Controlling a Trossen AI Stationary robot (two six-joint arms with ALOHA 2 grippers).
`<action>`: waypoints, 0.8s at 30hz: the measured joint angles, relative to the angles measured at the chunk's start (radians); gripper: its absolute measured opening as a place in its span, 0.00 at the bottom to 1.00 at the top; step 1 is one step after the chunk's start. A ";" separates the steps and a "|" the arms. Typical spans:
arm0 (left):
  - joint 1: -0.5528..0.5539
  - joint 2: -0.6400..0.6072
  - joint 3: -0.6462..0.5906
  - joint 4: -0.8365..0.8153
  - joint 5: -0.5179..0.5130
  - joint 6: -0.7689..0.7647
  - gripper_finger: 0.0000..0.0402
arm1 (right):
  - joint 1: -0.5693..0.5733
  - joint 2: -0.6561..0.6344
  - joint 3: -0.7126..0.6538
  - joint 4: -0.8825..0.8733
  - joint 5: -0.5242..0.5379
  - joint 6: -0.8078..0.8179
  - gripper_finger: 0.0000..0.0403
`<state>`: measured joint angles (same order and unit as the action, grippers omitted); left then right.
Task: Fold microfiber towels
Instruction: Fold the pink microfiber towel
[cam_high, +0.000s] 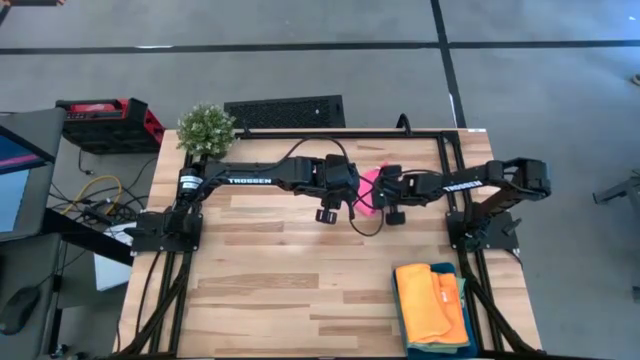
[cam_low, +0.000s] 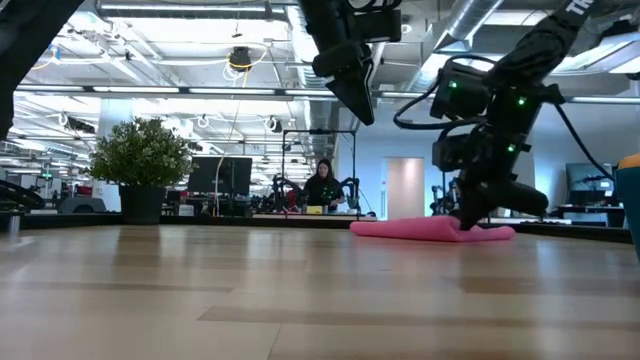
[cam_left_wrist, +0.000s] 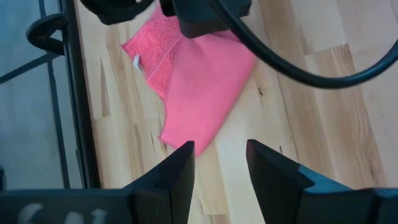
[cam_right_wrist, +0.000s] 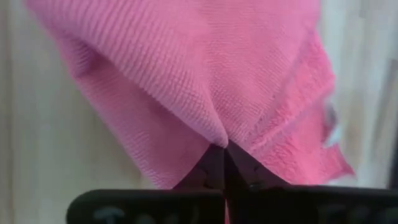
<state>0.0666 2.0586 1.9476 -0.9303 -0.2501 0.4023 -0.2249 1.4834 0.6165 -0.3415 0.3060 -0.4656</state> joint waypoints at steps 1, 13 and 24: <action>0.000 0.000 0.000 0.000 0.000 0.000 0.35 | 0.000 0.000 0.005 -0.003 0.014 0.010 0.03; 0.000 0.002 0.000 -0.020 0.000 0.000 0.35 | -0.026 -0.116 0.031 -0.227 0.243 0.165 0.01; 0.000 0.002 0.000 -0.022 0.000 -0.002 0.35 | -0.160 -0.171 0.031 -0.425 0.383 0.347 0.01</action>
<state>0.0666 2.0605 1.9476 -0.9527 -0.2502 0.4000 -0.3851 1.3128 0.6479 -0.7668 0.6888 -0.1188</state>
